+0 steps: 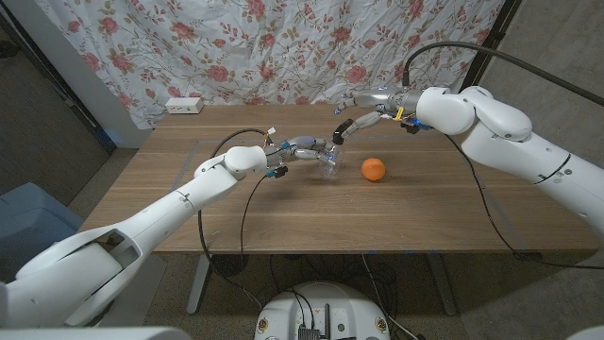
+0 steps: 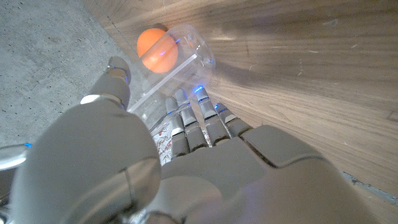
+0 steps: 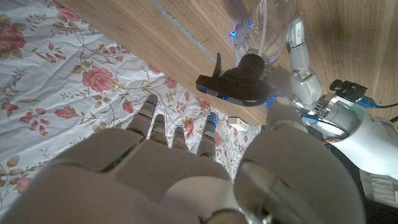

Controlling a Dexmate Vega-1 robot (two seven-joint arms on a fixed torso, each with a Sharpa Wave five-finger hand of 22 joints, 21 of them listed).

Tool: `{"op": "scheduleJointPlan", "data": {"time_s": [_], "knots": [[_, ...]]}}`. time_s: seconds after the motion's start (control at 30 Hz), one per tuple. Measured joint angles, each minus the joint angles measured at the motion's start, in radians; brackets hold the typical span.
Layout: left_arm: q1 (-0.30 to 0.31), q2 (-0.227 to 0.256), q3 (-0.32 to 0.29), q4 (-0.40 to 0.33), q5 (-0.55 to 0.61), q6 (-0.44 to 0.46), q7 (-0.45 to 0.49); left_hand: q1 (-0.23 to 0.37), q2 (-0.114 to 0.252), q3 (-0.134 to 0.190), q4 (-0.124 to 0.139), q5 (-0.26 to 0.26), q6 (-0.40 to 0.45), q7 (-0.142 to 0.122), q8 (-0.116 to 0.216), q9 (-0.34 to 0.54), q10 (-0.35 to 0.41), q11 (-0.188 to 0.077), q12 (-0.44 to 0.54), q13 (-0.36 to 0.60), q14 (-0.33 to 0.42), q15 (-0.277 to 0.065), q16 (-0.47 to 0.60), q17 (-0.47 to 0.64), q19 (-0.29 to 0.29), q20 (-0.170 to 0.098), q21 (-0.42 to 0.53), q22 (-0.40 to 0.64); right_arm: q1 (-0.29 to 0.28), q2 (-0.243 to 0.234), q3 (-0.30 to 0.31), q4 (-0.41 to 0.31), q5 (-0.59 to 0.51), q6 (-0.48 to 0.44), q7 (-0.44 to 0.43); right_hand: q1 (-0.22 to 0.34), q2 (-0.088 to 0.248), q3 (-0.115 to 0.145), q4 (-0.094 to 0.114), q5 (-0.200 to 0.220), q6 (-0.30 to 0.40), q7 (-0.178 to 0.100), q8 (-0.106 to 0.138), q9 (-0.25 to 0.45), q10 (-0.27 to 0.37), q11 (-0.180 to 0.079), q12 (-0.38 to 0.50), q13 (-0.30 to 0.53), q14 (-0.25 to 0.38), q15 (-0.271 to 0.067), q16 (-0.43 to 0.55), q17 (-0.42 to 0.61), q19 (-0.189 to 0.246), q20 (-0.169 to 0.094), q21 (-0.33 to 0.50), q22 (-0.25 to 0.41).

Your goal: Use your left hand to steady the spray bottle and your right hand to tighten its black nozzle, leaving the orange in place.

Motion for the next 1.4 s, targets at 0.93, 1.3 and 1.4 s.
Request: {"op": "scheduleJointPlan", "data": {"time_s": [0.93,1.3,1.4], "knots": [[-0.019,-0.010,0.006,0.027,0.006,-0.010,-0.019,0.000,0.000,0.000,0.000,0.000,0.000,0.000,0.000,-0.005,0.005,0.005,-0.005,0.003,0.000,0.000,-0.002,0.000,0.000,0.000,0.000,0.000,0.028,0.059,-0.048,0.053,-0.093,0.016,0.015,0.032,0.016,0.014,-0.003,0.000,0.200,-0.001,0.092,0.019,0.051,-0.028,0.034,-0.004,0.024,-0.024,0.020,-0.005,0.015,-0.015,0.008,0.000],[-0.015,-0.008,0.007,0.016,0.006,-0.011,-0.020,0.000,0.000,0.000,0.000,-0.002,0.000,0.000,0.006,-0.009,0.010,0.000,-0.004,0.008,0.000,0.000,-0.002,0.000,0.000,0.000,0.000,0.000,0.010,0.062,-0.041,0.049,-0.111,-0.005,-0.002,0.038,0.010,0.014,-0.003,0.000,0.302,0.019,0.134,0.028,0.111,-0.033,0.049,-0.003,0.053,-0.045,0.032,-0.005,0.035,-0.027,0.008,0.000],[-0.013,-0.006,0.007,0.013,0.006,-0.011,-0.020,-0.007,0.007,0.000,0.001,-0.004,0.000,0.000,0.006,-0.009,0.010,0.000,-0.004,0.008,0.000,0.000,-0.002,0.000,0.000,0.000,0.000,0.000,0.005,0.061,-0.039,0.044,-0.119,-0.017,-0.004,0.034,0.014,0.007,0.005,0.000,0.342,0.030,0.151,0.032,0.132,-0.038,0.055,-0.003,0.062,-0.050,0.035,-0.005,0.042,-0.033,0.008,0.000]]}}
